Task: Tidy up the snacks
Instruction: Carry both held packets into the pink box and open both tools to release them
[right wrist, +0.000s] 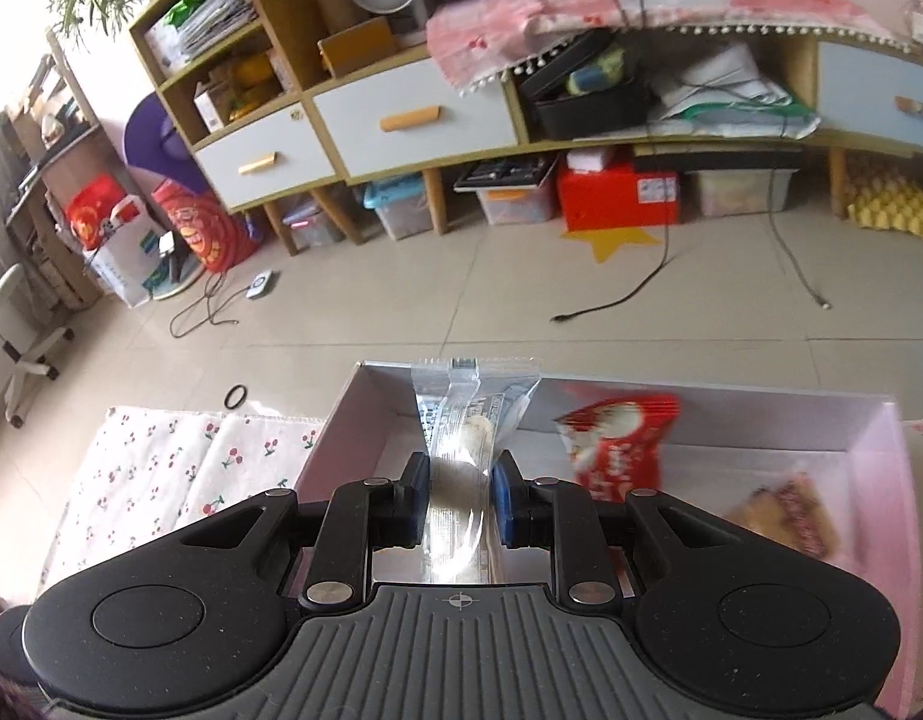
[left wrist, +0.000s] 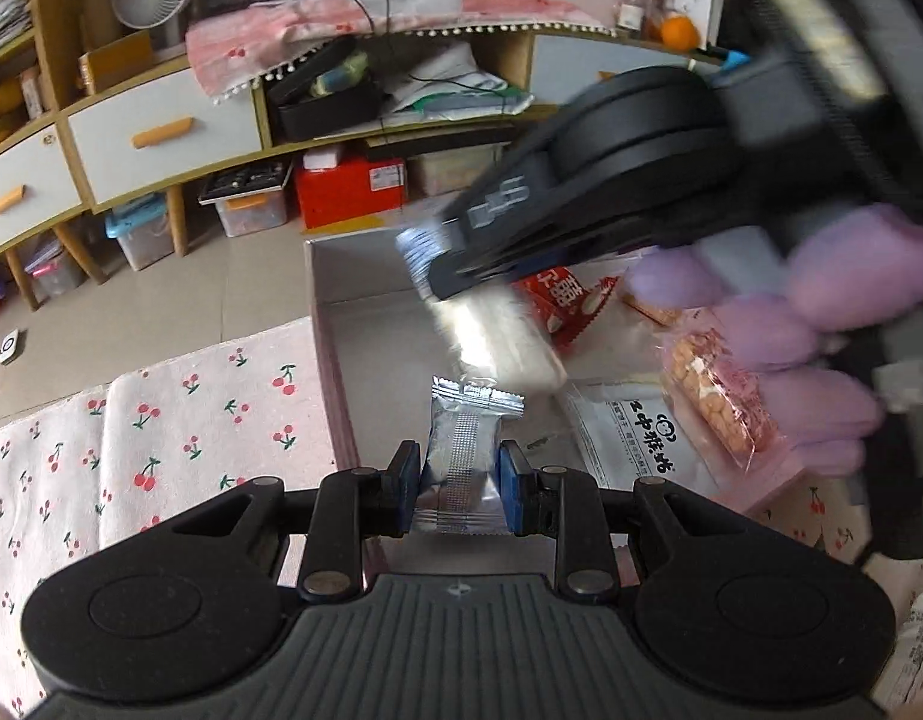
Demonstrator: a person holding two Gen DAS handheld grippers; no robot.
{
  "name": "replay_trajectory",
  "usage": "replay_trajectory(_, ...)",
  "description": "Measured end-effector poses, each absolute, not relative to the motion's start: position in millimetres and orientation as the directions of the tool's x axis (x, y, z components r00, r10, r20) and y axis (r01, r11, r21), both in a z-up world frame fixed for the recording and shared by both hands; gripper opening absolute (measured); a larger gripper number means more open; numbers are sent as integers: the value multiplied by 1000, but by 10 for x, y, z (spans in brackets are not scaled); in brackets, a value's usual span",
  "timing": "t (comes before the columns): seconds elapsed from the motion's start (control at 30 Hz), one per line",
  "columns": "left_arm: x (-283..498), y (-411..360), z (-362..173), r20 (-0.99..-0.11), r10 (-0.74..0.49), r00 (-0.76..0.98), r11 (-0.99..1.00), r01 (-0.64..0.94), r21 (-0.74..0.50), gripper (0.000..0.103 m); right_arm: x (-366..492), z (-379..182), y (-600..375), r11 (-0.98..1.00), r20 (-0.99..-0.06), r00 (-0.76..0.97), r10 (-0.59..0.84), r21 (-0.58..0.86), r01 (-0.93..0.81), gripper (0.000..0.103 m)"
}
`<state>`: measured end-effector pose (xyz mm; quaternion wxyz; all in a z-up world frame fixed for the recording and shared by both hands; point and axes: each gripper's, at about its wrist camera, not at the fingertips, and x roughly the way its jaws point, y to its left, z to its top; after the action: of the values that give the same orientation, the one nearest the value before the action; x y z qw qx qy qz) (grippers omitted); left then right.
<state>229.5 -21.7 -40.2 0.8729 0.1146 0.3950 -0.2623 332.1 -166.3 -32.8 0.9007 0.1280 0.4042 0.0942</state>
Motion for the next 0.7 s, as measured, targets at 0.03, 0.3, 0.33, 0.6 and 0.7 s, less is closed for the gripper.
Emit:
replay_trajectory(0.03,2279,-227,-393,-754,-366,545,830,557,0,25,3344,-348,-1645,948,-703,654,280,312,-71,21)
replay_trajectory(0.3,2253,-273,-392,-762,-349,546,807,588,51,26,3430,-434,-1552,934,-695,641,326,341,-105,21)
replay_trajectory(0.33,2250,-269,-390,-761,-350,546,808,587,50,27,3435,-436,-1546,933,-694,640,330,342,-109,21)
replay_trajectory(0.6,2324,-252,-395,-755,-359,549,813,581,36,30,3434,-384,-1581,927,-687,644,338,362,-100,42)
replay_trajectory(0.7,2321,-266,-370,-752,-361,551,814,580,34,39,3406,-352,-1587,925,-683,645,342,364,-104,48)
